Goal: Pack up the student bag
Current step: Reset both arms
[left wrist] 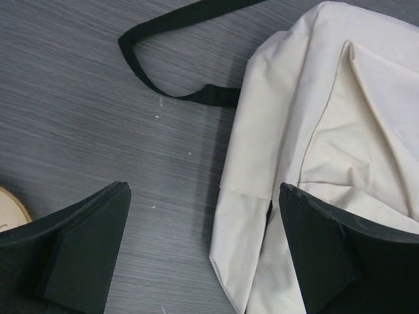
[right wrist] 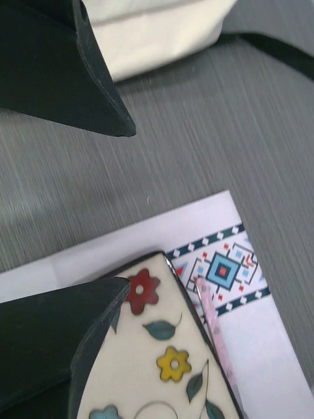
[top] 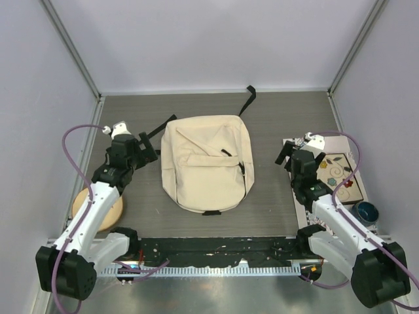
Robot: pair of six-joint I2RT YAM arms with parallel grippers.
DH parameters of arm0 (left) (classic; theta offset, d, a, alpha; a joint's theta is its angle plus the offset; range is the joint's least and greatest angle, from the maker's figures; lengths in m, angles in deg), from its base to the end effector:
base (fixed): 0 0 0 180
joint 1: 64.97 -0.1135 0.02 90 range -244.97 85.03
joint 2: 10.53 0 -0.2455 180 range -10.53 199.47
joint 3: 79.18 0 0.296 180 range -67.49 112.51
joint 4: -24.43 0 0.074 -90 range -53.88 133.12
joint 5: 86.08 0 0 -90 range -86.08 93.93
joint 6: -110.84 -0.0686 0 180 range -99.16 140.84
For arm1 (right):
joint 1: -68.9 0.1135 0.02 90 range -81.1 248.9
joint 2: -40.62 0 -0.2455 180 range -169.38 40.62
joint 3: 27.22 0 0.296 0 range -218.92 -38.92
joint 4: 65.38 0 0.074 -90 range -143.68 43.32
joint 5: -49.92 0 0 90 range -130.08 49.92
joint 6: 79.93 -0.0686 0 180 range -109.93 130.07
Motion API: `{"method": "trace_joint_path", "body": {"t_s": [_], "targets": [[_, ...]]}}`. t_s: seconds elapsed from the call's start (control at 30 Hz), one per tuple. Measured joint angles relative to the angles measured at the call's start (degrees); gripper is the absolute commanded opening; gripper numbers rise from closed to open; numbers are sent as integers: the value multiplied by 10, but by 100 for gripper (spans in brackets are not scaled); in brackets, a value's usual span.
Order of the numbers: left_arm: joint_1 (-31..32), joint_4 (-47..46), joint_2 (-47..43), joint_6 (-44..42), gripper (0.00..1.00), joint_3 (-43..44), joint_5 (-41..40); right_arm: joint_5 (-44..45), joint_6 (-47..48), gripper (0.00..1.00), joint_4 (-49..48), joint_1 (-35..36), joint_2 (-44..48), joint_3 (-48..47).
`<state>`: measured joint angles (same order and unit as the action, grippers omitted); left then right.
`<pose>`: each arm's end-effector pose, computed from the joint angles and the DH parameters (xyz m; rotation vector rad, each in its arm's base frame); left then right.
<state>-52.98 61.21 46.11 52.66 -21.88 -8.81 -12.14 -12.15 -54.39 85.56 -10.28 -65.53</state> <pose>0.2915 -0.0465 0.2389 -0.4985 2.1321 -0.1882 0.2750 0.0487 0.1857 0.4027 1.8897 -0.0319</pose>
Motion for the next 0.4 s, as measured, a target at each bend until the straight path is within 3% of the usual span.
{"method": "trace_joint_path", "body": {"t_s": [0.1, 0.4], "targets": [[0, 2, -9, -3, 100, -7, -18, 34, 41, 99, -30, 0, -18, 19], [0, 4, -22, -8, 100, -16, -33, 59, 113, 100, -146, 0, -110, 36]]}}
